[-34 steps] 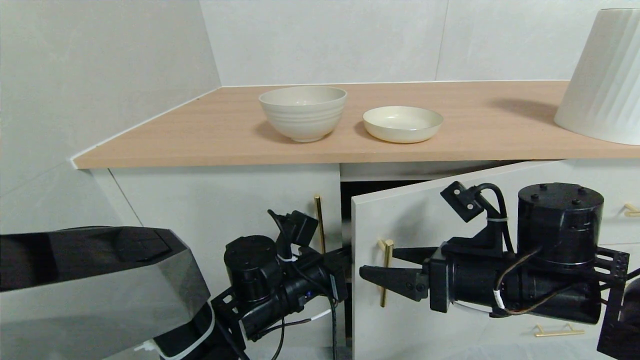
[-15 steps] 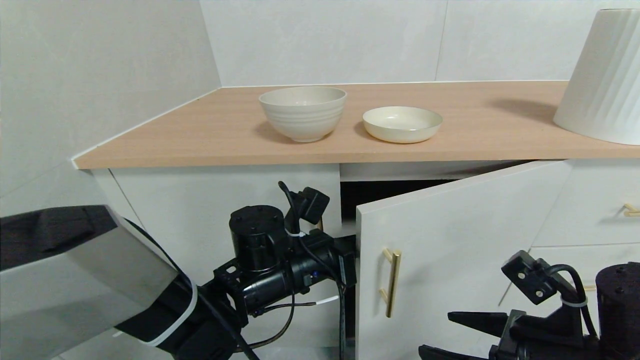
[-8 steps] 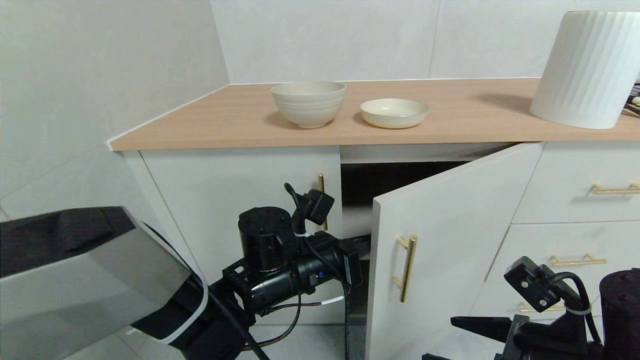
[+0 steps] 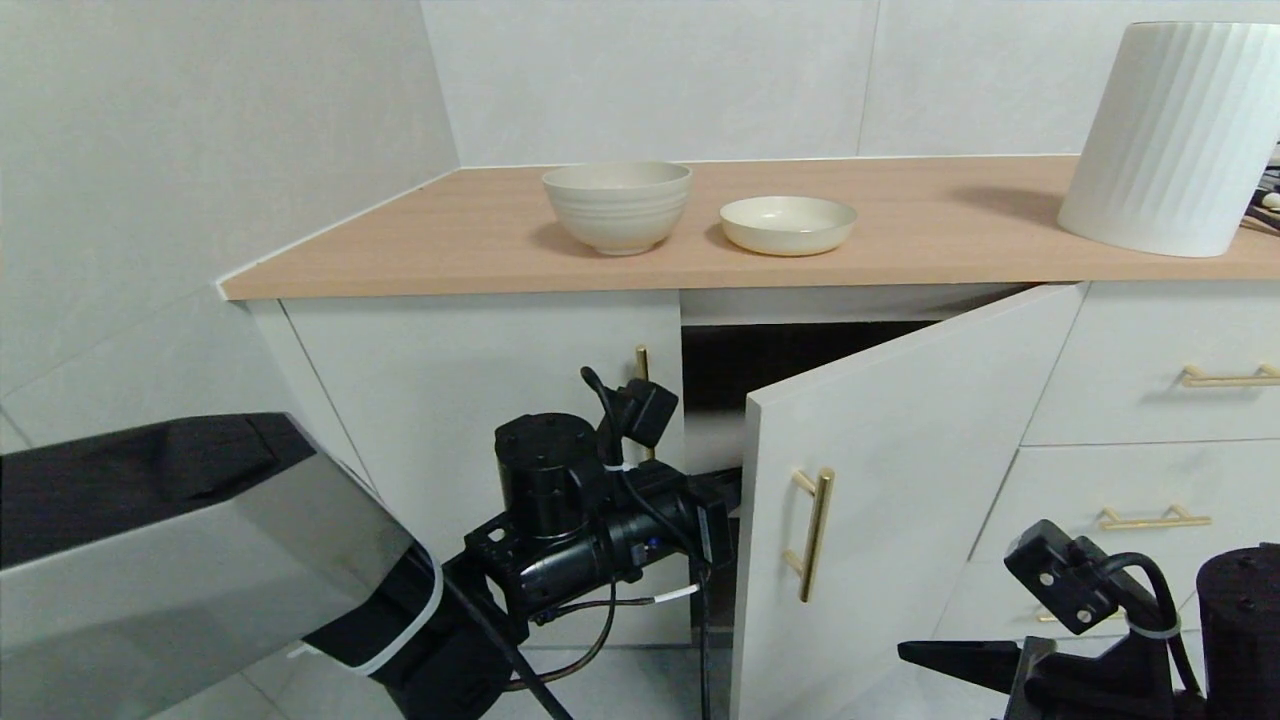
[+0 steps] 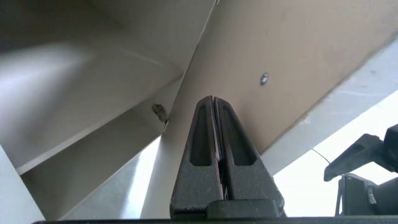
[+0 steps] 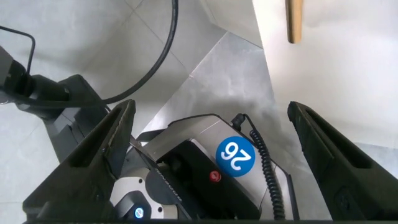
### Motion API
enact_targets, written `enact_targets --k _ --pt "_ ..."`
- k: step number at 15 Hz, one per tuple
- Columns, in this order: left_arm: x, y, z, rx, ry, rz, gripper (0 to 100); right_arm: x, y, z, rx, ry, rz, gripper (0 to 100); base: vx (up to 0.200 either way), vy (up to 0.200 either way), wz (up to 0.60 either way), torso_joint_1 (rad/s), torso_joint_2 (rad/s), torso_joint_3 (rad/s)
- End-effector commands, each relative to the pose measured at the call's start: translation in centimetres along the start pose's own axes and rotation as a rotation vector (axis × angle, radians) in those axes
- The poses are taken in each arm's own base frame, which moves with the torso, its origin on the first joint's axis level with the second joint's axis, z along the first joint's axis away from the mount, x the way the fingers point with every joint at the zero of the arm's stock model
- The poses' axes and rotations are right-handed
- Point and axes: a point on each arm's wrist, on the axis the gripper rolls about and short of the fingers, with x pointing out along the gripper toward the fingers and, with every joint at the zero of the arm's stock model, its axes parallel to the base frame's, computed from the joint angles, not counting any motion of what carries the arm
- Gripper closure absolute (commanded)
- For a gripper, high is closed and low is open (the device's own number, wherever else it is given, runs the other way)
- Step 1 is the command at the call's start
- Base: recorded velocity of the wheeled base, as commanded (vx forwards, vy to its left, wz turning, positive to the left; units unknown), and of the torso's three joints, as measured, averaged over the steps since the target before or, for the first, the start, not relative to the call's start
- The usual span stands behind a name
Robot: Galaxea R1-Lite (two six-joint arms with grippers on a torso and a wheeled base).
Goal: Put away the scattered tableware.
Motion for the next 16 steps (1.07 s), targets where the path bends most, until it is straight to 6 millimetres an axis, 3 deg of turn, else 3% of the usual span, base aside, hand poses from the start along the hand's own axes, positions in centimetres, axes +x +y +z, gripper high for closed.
enact_targets --k 1,6,12,16 --pt "0.2 0.1 -0.1 -0.001 0.002 0.000 100 0.1 0.0 0.0 0.001 0.004 -0.001 0 -0.200 0.000 0.00 0.002 0.00 0.002" --pt "1.0 0.2 0.4 -0.026 -0.025 -0.011 100 0.1 0.0 0.0 0.001 0.004 -0.001 0 -0.200 0.000 0.00 0.008 0.00 0.000" --pt "3.9 1.6 -0.3 -0.016 -0.042 -0.017 100 0.2 0.0 -0.2 -0.013 0.011 0.001 0 0.000 0.000 0.00 0.000 0.00 0.000" --pt "3.9 1.3 -0.2 -0.008 -0.047 -0.021 100 0.2 0.2 -0.2 -0.019 0.015 0.010 0 0.000 0.000 0.00 0.000 0.00 0.000"
